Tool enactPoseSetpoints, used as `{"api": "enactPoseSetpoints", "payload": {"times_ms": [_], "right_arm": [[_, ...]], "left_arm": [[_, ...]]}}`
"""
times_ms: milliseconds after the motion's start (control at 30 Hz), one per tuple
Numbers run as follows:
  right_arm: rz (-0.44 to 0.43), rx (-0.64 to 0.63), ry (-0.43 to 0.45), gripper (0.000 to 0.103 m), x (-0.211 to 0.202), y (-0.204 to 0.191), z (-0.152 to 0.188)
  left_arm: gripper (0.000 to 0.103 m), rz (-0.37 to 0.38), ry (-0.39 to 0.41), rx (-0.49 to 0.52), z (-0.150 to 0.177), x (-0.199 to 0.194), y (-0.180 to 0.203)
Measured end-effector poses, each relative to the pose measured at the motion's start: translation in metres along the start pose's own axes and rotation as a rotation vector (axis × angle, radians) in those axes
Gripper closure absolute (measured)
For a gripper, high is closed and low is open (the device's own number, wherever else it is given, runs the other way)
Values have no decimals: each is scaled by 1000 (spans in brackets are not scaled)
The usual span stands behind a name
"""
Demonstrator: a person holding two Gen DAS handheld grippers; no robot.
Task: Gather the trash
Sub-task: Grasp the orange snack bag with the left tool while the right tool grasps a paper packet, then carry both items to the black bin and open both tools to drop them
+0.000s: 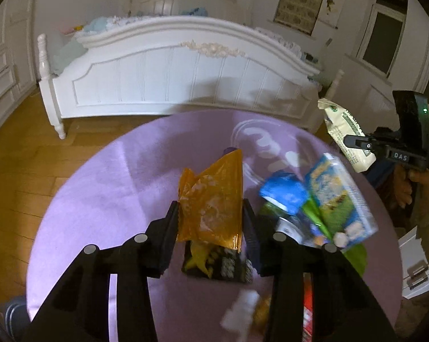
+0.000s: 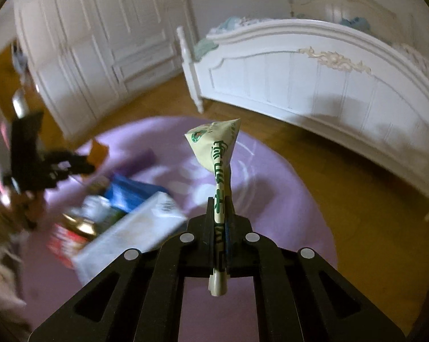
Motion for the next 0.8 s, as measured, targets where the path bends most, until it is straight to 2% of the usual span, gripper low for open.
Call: {"api": "enactPoseSetpoints", "payload": {"times_ms": [200,333,400,667,800], "right_arm": [[-241,103,93,97,-46,-43,16],[-408,145,75,97,-41,-91,27],[-458,144,51,97,-34,-117,31],[-573,64,-59,97,5,-235,30],[-580,-6,-122,97,33,-294,23]], "left_arm": [[61,32,115,-36,34,-62,18],[60,37,150,-122,76,-93,13],[60,1,174,-163,102,-108,7],[60,-117,250,-345,193,-160,-33],[60,-178,254,-427,231,-171,-61]]}}
Point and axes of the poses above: each gripper's, at about its wrist camera, not at the fingertips, and x roughly the way its jaws point, y to its right, z to its underside, the point moved 2 cm from there along x, roughly the way its jaws point, and after that the axes turned 14 degrees about -y, right-handed, at the moved point
